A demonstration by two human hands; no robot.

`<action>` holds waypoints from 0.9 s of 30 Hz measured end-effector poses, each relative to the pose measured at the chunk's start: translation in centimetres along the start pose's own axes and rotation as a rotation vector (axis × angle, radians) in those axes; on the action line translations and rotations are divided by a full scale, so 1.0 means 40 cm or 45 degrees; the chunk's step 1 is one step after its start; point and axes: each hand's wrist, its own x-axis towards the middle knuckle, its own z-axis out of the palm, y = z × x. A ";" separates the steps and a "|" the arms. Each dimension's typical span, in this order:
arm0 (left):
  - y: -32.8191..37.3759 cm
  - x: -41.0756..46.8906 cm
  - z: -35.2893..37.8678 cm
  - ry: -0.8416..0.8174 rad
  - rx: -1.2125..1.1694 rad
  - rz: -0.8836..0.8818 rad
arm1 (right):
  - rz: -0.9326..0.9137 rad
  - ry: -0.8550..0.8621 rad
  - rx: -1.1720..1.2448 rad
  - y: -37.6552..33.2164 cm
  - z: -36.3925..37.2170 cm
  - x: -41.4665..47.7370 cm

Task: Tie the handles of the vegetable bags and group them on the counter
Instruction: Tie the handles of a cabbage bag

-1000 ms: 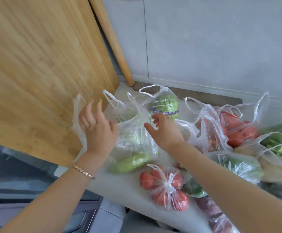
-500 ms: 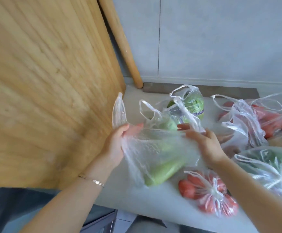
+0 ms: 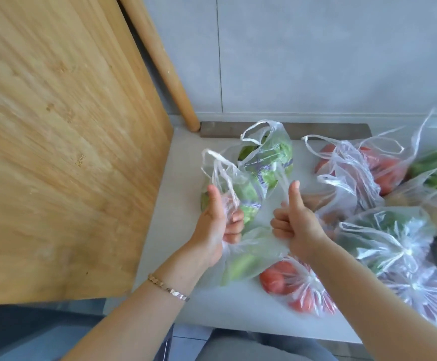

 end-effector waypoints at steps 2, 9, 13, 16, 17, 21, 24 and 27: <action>-0.010 -0.007 0.027 -0.020 0.054 -0.002 | 0.093 0.105 0.009 0.006 -0.011 0.000; -0.086 -0.024 0.090 0.117 0.399 0.123 | -0.168 -0.054 -0.355 0.048 -0.055 -0.054; -0.121 -0.001 0.105 0.426 0.233 -0.017 | -0.429 -0.183 -0.481 0.067 -0.063 -0.072; -0.120 0.010 0.115 0.396 0.205 -0.190 | -0.456 -0.225 -0.481 0.074 -0.086 -0.080; -0.116 0.012 0.120 0.357 0.177 -0.232 | -0.464 -0.255 -0.480 0.072 -0.094 -0.085; -0.102 0.030 0.134 0.335 0.123 -0.298 | -0.572 -0.294 -0.449 0.072 -0.107 -0.093; -0.101 0.038 0.143 0.349 0.250 -0.275 | -0.558 -0.133 -0.282 0.078 -0.095 -0.086; -0.110 0.037 0.146 0.317 0.489 -0.115 | -0.362 0.063 -0.159 0.073 -0.084 -0.062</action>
